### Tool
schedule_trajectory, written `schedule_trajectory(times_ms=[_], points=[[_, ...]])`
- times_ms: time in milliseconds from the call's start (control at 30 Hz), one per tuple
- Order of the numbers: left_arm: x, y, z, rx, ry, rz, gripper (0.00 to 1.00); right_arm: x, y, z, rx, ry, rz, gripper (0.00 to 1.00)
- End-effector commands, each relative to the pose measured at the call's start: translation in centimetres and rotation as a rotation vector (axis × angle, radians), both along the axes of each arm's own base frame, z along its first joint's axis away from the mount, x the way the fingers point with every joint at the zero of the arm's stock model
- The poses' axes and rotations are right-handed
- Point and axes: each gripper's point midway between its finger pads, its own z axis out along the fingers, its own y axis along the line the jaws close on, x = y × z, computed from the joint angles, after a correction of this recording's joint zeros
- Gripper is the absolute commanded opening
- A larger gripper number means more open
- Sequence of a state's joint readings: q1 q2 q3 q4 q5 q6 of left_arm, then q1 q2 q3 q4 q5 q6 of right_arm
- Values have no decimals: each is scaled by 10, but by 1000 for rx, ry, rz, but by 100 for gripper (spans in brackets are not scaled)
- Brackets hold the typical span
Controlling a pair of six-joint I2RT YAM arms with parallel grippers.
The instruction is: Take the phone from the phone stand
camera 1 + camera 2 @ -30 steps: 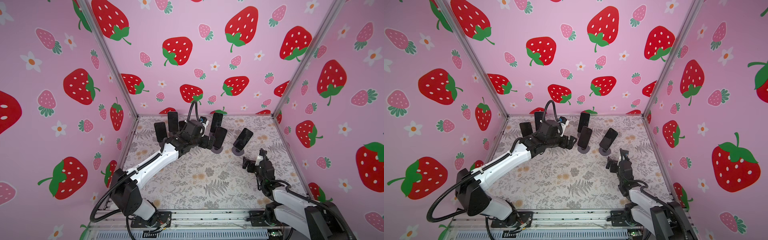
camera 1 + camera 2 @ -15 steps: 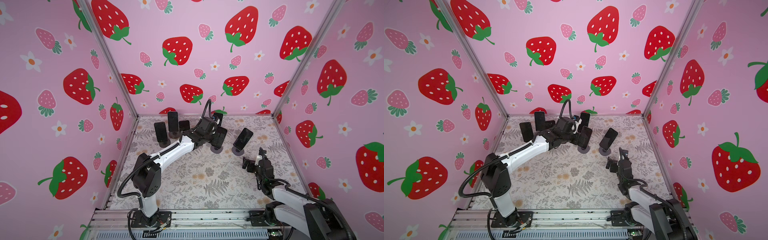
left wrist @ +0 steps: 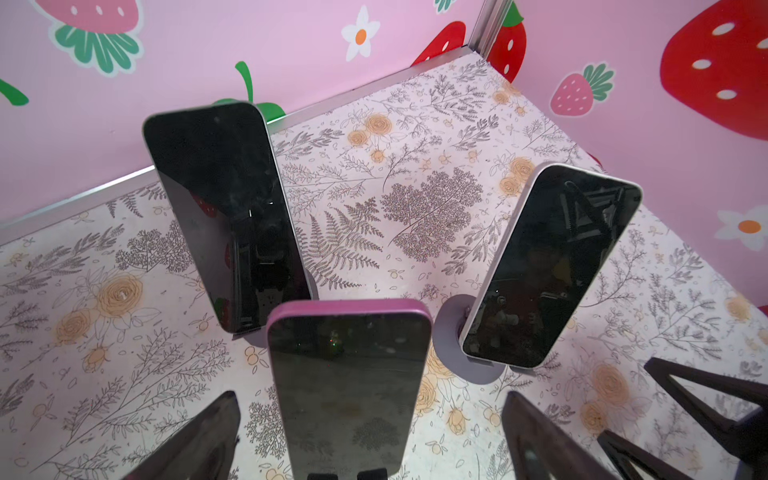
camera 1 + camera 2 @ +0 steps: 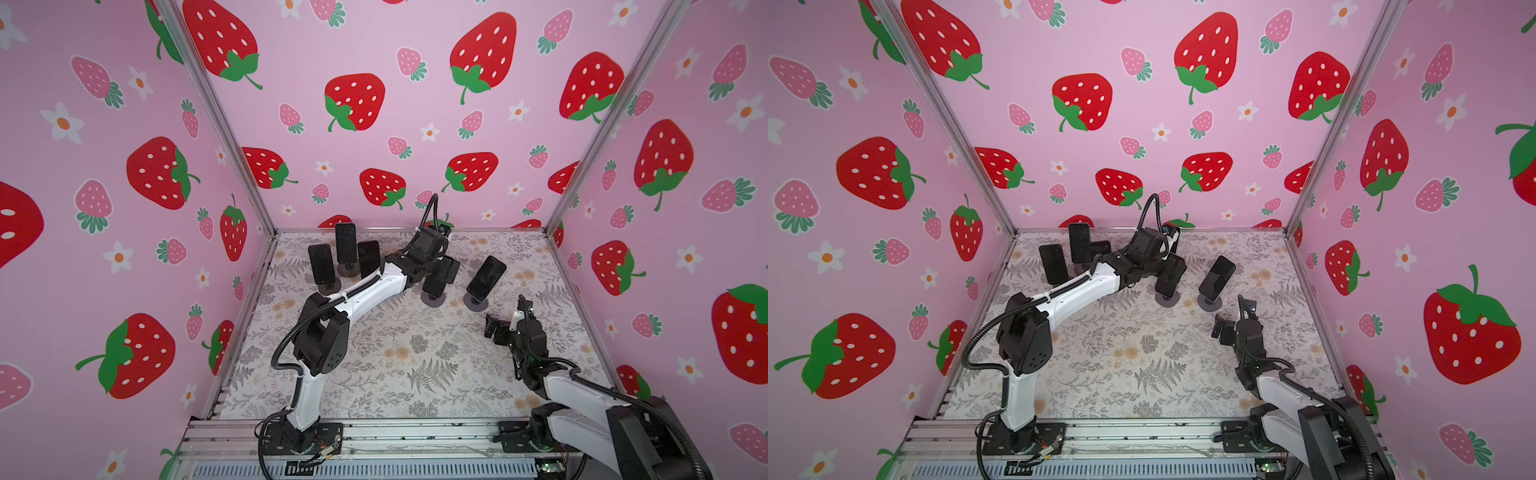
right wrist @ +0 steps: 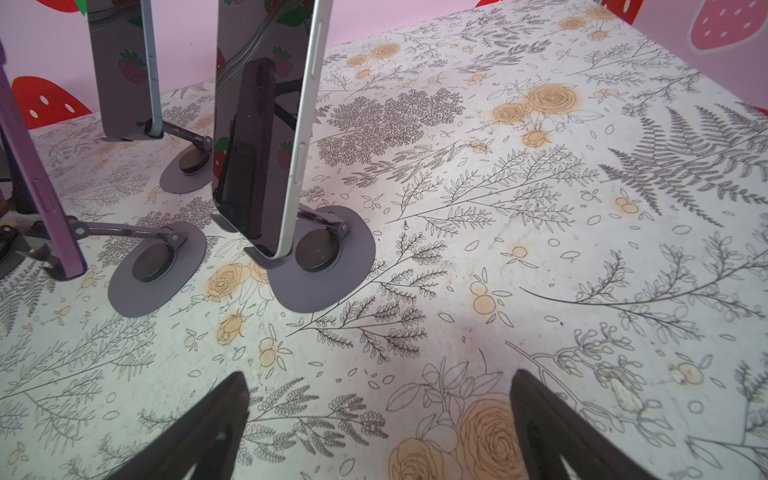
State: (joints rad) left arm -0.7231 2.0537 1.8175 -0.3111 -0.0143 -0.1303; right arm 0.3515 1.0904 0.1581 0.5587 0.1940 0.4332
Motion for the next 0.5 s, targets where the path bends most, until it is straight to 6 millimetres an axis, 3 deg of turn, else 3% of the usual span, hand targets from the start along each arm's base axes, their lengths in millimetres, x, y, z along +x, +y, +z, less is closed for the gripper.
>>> schedule_trajectory(times_ms=[0,467], points=[[11,-5,19,-6,-54,-1,99,5,1,6,10,-6,-16,100],[30,-10,-5,24,-26,33,99,6,2,4,7,7,-13,100]])
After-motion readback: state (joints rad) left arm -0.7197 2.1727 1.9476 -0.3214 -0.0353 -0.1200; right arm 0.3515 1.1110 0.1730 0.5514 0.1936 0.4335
